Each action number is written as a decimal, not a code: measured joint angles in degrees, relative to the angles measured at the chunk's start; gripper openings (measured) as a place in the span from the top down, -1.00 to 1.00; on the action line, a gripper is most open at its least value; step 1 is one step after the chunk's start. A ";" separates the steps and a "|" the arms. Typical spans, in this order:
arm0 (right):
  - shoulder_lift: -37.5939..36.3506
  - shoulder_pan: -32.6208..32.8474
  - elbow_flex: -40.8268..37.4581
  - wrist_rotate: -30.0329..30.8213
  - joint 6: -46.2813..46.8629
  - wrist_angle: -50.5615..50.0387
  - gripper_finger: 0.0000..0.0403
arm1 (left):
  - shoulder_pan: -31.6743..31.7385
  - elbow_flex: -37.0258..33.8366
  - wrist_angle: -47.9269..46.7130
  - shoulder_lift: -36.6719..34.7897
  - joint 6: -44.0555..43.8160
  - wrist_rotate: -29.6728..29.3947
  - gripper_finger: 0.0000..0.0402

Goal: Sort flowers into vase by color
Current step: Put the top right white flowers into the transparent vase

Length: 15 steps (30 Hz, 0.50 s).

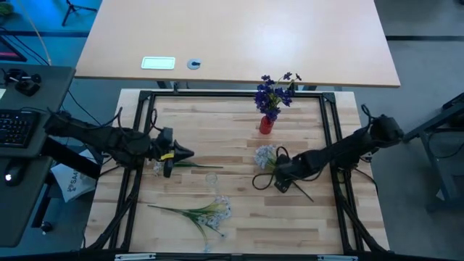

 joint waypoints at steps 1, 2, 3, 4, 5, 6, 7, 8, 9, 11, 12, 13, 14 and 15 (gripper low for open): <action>0.82 0.35 0.87 0.79 0.01 -1.20 -0.09 | -0.43 0.00 0.45 0.00 -0.59 -0.99 1.00; 1.50 0.69 1.71 1.37 -0.12 -2.17 0.01 | -0.86 0.00 0.97 0.00 -1.02 -1.99 1.00; 2.04 1.09 2.53 1.64 -0.55 -2.95 0.14 | -1.22 0.00 1.74 0.00 -1.07 -2.71 1.00; 2.53 1.52 3.38 1.80 -0.95 -3.68 0.30 | -1.55 0.00 2.75 0.00 -1.06 -3.49 1.00; 2.81 1.94 4.19 1.85 -1.45 -4.11 0.49 | -1.79 0.00 3.78 0.00 -1.03 -4.03 1.00; 2.82 2.38 4.76 1.86 -2.28 -4.33 0.69 | -1.99 0.00 4.97 0.00 -0.96 -4.60 1.00; 2.69 2.81 5.36 1.80 -3.65 -4.40 0.83 | -2.08 0.00 6.41 0.00 -0.67 -5.11 1.00; 2.46 3.38 6.07 1.50 -5.16 -4.93 0.90 | -2.14 0.00 7.94 0.00 -0.60 -5.32 1.00; 2.05 3.81 7.10 1.14 -6.40 -5.17 0.90 | -2.14 0.02 9.77 0.00 -0.56 -5.36 1.00; 0.28 5.04 9.99 0.71 -10.81 -3.94 0.88 | -2.12 0.02 13.69 0.00 -0.40 -5.38 1.00; -0.67 5.62 11.64 0.44 -12.93 -3.07 0.90 | -2.11 0.04 15.68 0.00 0.11 -5.43 1.00; -1.49 6.19 13.28 0.48 -15.07 -2.49 0.94 | -2.00 0.04 17.89 0.00 0.81 -5.48 1.00; -2.10 6.73 14.71 0.69 -17.34 -1.77 0.96 | -1.88 0.04 20.36 0.00 1.83 -5.52 1.00; -2.59 7.16 16.16 1.31 -19.99 -0.66 0.97 | -1.81 0.04 23.02 0.00 3.02 -5.55 1.00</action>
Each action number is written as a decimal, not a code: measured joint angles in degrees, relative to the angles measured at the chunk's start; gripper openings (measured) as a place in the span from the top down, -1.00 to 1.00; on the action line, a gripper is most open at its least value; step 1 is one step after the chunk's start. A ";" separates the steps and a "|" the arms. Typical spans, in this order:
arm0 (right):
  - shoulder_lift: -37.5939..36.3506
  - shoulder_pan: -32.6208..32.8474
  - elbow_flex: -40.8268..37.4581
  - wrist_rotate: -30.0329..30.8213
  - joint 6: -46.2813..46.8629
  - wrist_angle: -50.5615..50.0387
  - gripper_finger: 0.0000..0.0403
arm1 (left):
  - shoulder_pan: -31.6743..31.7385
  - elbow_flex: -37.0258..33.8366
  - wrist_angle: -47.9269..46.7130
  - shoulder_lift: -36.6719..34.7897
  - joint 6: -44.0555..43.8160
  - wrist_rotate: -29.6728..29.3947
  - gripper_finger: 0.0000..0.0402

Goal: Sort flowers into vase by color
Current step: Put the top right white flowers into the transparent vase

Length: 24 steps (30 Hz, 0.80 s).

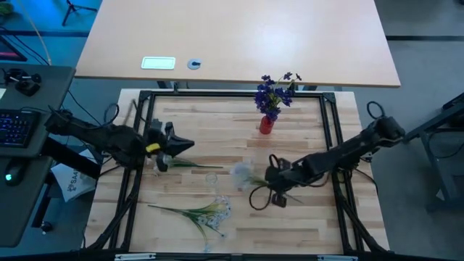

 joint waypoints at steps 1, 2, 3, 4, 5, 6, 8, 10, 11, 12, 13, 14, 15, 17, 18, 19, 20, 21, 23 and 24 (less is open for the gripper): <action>-0.56 0.26 1.38 1.07 -3.05 2.29 0.96 | 0.06 0.02 2.68 0.00 1.41 -0.20 1.00; -1.14 0.40 2.63 2.55 -6.35 5.56 0.95 | 0.14 0.02 5.19 -0.02 2.98 -0.75 1.00; -1.66 0.34 3.62 3.96 -9.60 9.37 0.96 | 0.26 0.02 7.55 -0.02 4.43 -1.46 1.00; -1.93 0.07 4.29 5.38 -12.86 13.45 0.97 | 0.29 0.04 9.71 -0.02 5.60 -2.38 1.00; -1.95 -0.37 4.64 6.34 -15.72 17.95 0.98 | 0.29 0.04 11.80 0.00 6.76 -3.24 1.00; -1.82 -0.99 4.67 6.76 -18.22 22.92 0.98 | 0.29 0.04 14.24 0.02 7.85 -4.25 1.00; -1.01 -2.68 4.65 7.18 -22.20 32.51 0.98 | 0.29 0.04 20.24 0.02 10.55 -5.03 1.00; 0.13 -4.50 4.65 6.85 -24.71 41.15 0.98 | 0.29 0.06 25.54 -0.02 14.62 -5.03 1.00; 1.01 -5.62 4.65 5.36 -25.47 45.06 0.98 | 0.29 0.07 27.27 -0.07 16.73 -5.05 1.00; 2.06 -6.51 4.65 3.35 -25.88 49.03 0.99 | 0.29 0.07 28.44 -0.09 18.51 -5.07 1.00; 3.30 -7.49 4.65 0.68 -26.08 53.08 0.99 | 0.29 0.07 29.23 -0.05 19.75 -5.09 1.00; 4.62 -8.34 4.65 -1.83 -26.07 57.24 0.99 | 0.29 0.07 29.87 -0.03 20.38 -5.08 1.00; 6.13 -9.07 4.65 -4.34 -25.99 62.01 0.99 | 0.29 0.07 30.20 0.00 20.83 -5.09 1.00; 8.97 -10.12 4.65 -8.35 -25.44 71.31 0.99 | 0.29 0.07 30.52 -0.02 20.90 -5.11 1.00; 10.38 -10.48 4.65 -9.37 -24.86 75.59 0.99 | 0.29 0.07 30.56 -0.02 20.87 -5.12 1.00; 11.65 -10.77 4.65 -9.68 -24.21 79.44 0.99 | 0.29 0.07 30.83 0.01 20.72 -5.12 1.00; 12.72 -11.02 4.65 -9.78 -23.54 82.18 0.99 | 0.29 0.07 31.26 0.02 20.05 -5.11 1.00; 13.78 -11.17 4.65 -9.83 -23.00 84.64 0.99 | 0.29 0.07 31.75 0.02 19.69 -5.10 1.00; 15.25 -11.44 4.65 -9.87 -23.11 87.90 1.00 | 0.27 0.07 32.97 -0.02 19.68 -5.03 1.00; 15.83 -11.58 4.67 -9.81 -23.80 88.94 1.00 | 0.27 0.07 33.44 -0.07 20.12 -4.99 1.00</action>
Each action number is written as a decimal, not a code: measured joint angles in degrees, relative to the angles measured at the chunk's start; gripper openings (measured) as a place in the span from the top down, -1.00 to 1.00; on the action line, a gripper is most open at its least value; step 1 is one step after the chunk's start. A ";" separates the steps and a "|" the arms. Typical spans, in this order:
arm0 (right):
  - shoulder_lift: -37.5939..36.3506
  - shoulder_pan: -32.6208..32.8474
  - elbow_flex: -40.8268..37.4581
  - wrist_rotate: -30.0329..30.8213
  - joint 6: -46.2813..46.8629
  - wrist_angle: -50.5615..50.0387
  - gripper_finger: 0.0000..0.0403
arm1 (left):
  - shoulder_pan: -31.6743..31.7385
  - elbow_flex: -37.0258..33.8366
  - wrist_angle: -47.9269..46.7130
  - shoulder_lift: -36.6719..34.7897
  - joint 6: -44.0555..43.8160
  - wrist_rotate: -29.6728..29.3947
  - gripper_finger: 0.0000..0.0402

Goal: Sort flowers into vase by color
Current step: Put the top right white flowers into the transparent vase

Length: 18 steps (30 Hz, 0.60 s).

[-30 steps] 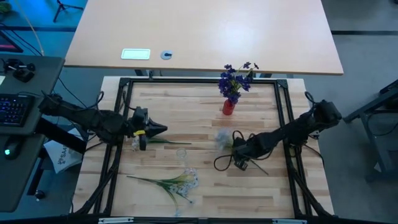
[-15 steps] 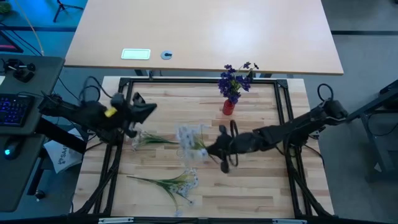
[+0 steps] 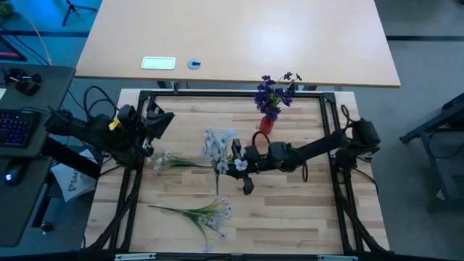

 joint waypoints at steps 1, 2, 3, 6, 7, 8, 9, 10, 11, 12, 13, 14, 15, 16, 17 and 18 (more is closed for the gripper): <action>0.55 -0.24 0.13 0.40 -0.84 0.75 1.00 | 0.00 0.00 0.49 -0.02 0.64 0.06 1.00; 0.98 -0.43 0.36 0.84 -2.00 1.29 1.00 | 0.00 0.00 0.76 -0.04 1.13 0.07 1.00; 1.31 -0.71 0.68 1.29 -2.85 1.47 1.00 | 0.00 0.00 0.91 -0.04 1.48 0.07 1.00; 1.61 -1.79 2.18 3.66 -5.47 1.92 1.00 | 0.00 0.00 0.89 -0.07 2.39 0.07 1.00; 1.60 -2.16 2.53 3.93 -6.36 1.90 1.00 | 0.00 0.00 0.84 -0.07 2.71 0.07 1.00; 1.59 -2.56 2.84 3.98 -7.11 1.28 1.00 | 0.00 0.00 0.82 -0.05 2.88 0.07 1.00; 1.59 -2.89 3.12 4.00 -7.64 -0.07 1.00 | 0.00 0.00 0.89 -0.07 3.03 0.06 1.00; 1.59 -3.13 3.15 4.00 -7.81 -1.26 1.00 | 0.00 0.00 0.89 -0.07 3.28 0.00 1.00; 1.67 -3.30 3.15 3.96 -7.81 -2.25 1.00 | 0.00 0.00 0.89 -0.07 3.42 -0.14 1.00; 1.70 -3.37 3.08 3.95 -7.81 -3.13 1.00 | 0.00 0.00 0.89 -0.07 3.48 -0.33 1.00; 1.70 -3.39 3.00 3.94 -7.83 -3.99 1.00 | 0.00 0.00 0.96 -0.05 3.48 -0.48 1.00; 1.68 -3.38 3.00 3.94 -7.82 -5.05 1.00 | 0.00 0.00 1.07 -0.06 3.48 -0.53 1.00; 1.68 -3.37 3.00 3.92 -7.83 -6.35 1.00 | 0.02 0.00 1.17 -0.07 3.48 -0.61 1.00; 1.68 -3.37 2.97 3.93 -8.05 -7.66 1.00 | 0.00 0.00 1.17 -0.07 3.48 -0.61 1.00; 1.68 -3.37 2.94 3.91 -8.42 -8.71 1.00 | 0.00 0.00 1.17 -0.07 3.46 -0.61 1.00; 1.68 -3.35 2.89 3.89 -8.78 -9.44 1.00 | 0.00 0.00 1.15 -0.07 3.46 -0.62 1.00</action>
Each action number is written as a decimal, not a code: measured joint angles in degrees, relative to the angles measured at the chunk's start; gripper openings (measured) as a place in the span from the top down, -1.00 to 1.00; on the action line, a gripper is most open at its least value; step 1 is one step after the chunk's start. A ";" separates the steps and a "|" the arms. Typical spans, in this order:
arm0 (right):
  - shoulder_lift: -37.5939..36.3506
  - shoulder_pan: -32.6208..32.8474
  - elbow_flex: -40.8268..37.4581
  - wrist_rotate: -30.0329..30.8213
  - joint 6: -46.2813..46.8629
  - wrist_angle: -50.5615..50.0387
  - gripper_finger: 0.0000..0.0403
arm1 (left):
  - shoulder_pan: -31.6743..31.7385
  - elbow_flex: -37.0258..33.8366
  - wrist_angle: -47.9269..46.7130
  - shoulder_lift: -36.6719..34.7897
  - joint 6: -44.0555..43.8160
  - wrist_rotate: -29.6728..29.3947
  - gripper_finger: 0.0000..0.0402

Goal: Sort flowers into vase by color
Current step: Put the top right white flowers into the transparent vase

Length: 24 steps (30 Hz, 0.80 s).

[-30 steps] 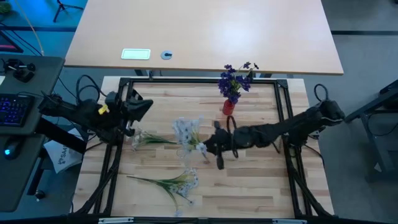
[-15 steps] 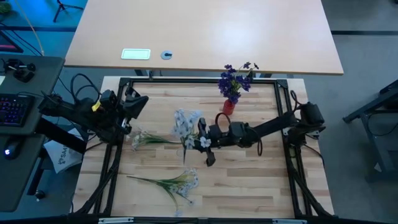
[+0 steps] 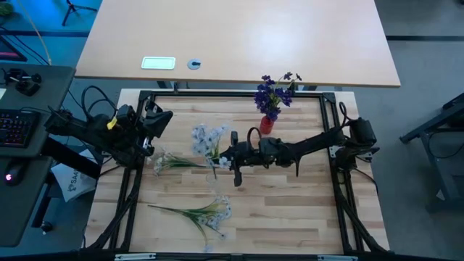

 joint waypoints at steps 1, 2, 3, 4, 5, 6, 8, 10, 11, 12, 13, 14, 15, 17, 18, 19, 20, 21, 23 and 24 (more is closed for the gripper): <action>0.00 0.00 0.00 0.02 -0.10 -0.36 1.00 | 0.00 0.00 0.00 0.00 0.02 0.01 1.00; 0.00 0.00 0.00 0.00 -0.08 -0.68 0.99 | 0.00 0.00 0.00 0.00 0.02 -0.01 1.00; 0.00 0.00 0.00 0.00 0.21 -0.93 0.97 | 0.00 0.00 0.01 0.00 0.01 -0.01 1.00; 0.00 0.00 0.00 0.00 0.59 -1.21 0.94 | 0.00 0.00 0.00 0.00 0.01 -0.01 1.00; 0.00 0.00 0.00 -0.02 0.96 -1.24 0.91 | 0.00 0.00 0.01 0.00 0.05 -0.02 1.00; 0.00 0.00 0.00 -0.04 0.99 -1.08 0.88 | 0.00 0.00 0.07 0.00 0.33 -0.08 1.00; -0.01 0.13 0.00 -0.07 0.97 -0.64 0.79 | 0.00 -0.02 0.81 -0.02 0.79 -0.67 1.00; -0.15 0.46 0.00 -0.03 1.40 -0.95 0.67 | 0.02 -0.02 1.28 -0.19 0.86 -0.83 1.00; -0.20 0.62 0.03 -0.03 2.02 -1.34 0.60 | 0.00 -0.02 1.20 -0.44 0.96 -0.85 1.00; -0.22 0.86 0.29 -0.07 2.51 -2.07 0.52 | 0.00 -0.02 1.20 -0.72 1.45 -0.86 1.00; -0.22 1.06 0.62 -0.08 2.91 -2.88 0.44 | 0.00 -0.02 1.20 -1.01 2.07 -1.11 1.00; -0.24 1.30 0.97 -0.09 2.96 -3.97 0.35 | 0.00 -0.02 1.25 -1.33 2.66 -1.38 1.00; -0.24 1.52 1.42 -0.07 2.87 -5.29 0.26 | 0.00 -0.02 1.23 -1.70 3.28 -1.69 1.00; -0.25 1.83 2.71 -0.07 2.51 -9.39 0.08 | 0.00 -0.02 1.19 -2.51 3.93 -1.97 1.00; -0.29 1.84 3.43 -0.07 2.49 -12.10 -0.01 | 0.00 -0.02 1.22 -2.89 4.18 -2.05 1.00; -0.31 1.84 4.16 -0.07 2.38 -14.91 -0.10 | 0.00 -0.02 1.22 -3.33 4.54 -2.13 1.00; -0.31 1.83 4.83 -0.07 1.79 -17.61 -0.18 | 0.00 -0.02 1.20 -3.81 5.12 -2.13 1.00; -0.31 1.81 5.54 -0.07 0.87 -20.21 -0.26 | 0.00 -0.02 1.20 -4.20 5.81 -2.14 1.00; -0.41 1.81 7.11 -0.08 -0.79 -24.96 -0.39 | 0.00 -0.02 1.20 -4.94 7.31 -3.39 1.00; -0.83 1.81 7.75 -0.15 -1.02 -27.60 -0.44 | -0.02 -0.02 1.07 -5.25 8.01 -4.71 1.00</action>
